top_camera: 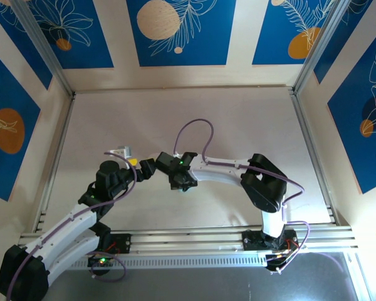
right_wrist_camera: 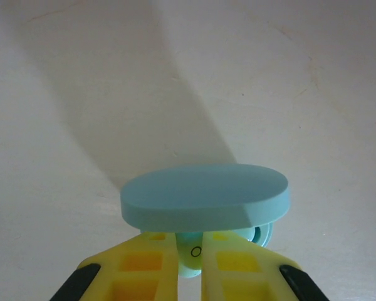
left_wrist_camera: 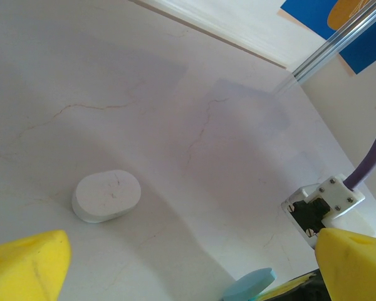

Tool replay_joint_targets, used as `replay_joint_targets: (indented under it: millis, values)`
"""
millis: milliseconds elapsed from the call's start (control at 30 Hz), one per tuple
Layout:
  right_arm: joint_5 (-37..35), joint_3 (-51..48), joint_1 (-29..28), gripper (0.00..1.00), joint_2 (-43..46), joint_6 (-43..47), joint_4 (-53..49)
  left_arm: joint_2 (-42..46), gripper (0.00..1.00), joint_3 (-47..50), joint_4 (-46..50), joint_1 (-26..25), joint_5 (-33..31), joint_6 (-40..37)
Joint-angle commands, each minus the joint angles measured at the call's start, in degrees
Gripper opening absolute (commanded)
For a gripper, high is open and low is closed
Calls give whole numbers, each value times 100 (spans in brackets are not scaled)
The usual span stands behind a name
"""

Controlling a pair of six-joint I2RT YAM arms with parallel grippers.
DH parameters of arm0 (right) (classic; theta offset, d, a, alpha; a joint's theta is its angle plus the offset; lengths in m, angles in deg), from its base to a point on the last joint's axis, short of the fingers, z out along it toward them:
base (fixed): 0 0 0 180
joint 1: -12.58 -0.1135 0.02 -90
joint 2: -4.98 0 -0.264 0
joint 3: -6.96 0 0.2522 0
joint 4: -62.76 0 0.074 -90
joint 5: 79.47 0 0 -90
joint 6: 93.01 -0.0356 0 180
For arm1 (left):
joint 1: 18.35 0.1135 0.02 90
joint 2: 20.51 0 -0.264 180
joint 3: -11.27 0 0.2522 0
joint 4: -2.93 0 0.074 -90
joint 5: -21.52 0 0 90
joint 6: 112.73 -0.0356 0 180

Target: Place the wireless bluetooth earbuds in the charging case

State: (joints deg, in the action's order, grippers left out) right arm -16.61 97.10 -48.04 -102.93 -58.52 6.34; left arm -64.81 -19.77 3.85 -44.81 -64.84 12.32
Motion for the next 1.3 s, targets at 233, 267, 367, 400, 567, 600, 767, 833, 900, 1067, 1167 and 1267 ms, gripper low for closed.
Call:
replay_joint_targets:
  millis: [233, 267, 367, 400, 567, 600, 767, 833, 900, 1067, 1167, 1267]
  values:
    - [-7, 58, 37, 12, -60, -32, 66, 44, 100, 75, -96, 79, 93, -33]
    - [4, 74, 33, 12, -77, -30, 63, 47, 100, 75, -96, 79, 93, -40]
    - [30, 93, 33, 12, -132, -39, 62, 65, 100, 75, -87, 79, 102, -37]
    - [41, 104, 33, 12, -158, -39, 51, 69, 100, 73, -87, 79, 102, -33]
    - [72, 102, 41, 12, -208, -48, 58, 87, 100, 70, -69, 76, 102, -27]
    - [76, 103, 34, 13, -203, -55, 55, 95, 100, 71, -70, 79, 111, -26]
    - [122, 121, 17, 19, -154, -34, 74, 108, 100, 75, -62, 79, 111, -25]
    - [147, 139, 2, 22, -101, -15, 74, 121, 100, 75, -61, 79, 112, -24]
    - [165, 147, -6, 24, -40, 5, 70, 122, 100, 75, -61, 79, 111, -31]
    - [182, 98, -18, 27, 128, 14, 69, 119, 100, 75, -61, 79, 111, -28]
    - [234, 36, -25, 27, 189, 12, 115, 115, 100, 75, -61, 79, 111, -25]
    - [238, -17, -46, 27, 310, 5, 149, 123, 100, 75, -69, 80, 111, -31]
